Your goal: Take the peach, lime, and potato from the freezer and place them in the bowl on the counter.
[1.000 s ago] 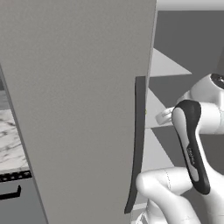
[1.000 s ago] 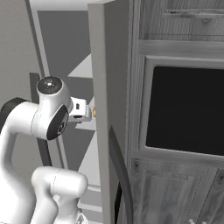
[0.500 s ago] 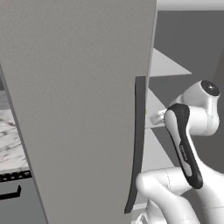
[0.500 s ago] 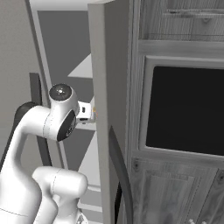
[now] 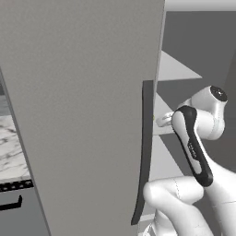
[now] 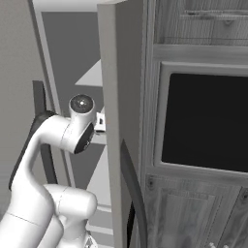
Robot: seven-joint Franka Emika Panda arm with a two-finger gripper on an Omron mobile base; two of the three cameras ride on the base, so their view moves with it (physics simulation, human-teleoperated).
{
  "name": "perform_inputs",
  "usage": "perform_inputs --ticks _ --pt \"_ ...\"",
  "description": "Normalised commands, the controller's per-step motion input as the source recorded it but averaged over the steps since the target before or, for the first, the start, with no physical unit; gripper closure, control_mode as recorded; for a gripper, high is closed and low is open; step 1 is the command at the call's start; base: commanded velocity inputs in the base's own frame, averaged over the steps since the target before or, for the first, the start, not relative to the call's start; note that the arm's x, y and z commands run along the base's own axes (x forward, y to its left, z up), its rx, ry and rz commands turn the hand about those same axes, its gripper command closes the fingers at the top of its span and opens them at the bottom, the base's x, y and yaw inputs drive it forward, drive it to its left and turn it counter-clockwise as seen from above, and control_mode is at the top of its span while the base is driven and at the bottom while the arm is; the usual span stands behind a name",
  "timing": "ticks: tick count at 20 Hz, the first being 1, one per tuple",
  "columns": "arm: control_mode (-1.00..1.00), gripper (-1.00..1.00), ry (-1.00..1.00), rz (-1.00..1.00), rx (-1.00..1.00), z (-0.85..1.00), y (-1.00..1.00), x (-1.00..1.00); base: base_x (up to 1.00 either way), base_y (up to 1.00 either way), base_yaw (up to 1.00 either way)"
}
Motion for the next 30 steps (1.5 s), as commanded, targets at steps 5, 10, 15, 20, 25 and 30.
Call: perform_inputs --ticks 5,10,15,20,25,30 --pt "-1.00 -1.00 0.00 0.00 0.05 -0.02 -0.08 0.32 0.00 0.00 0.00" --pt "-1.00 -1.00 0.00 0.00 0.00 -0.19 0.00 0.26 0.00 0.00 0.00" --pt "-1.00 -1.00 0.00 0.00 0.00 -0.24 0.00 0.29 0.00 0.00 0.00" --pt "-1.00 -1.00 0.00 0.00 0.00 -0.21 0.00 0.38 0.00 0.00 0.00" --pt "-1.00 -1.00 0.00 0.00 0.00 -0.09 0.00 0.32 0.00 0.00 0.00" --pt "-1.00 -1.00 0.00 0.00 0.00 -0.02 0.00 0.36 0.00 0.00 0.00"
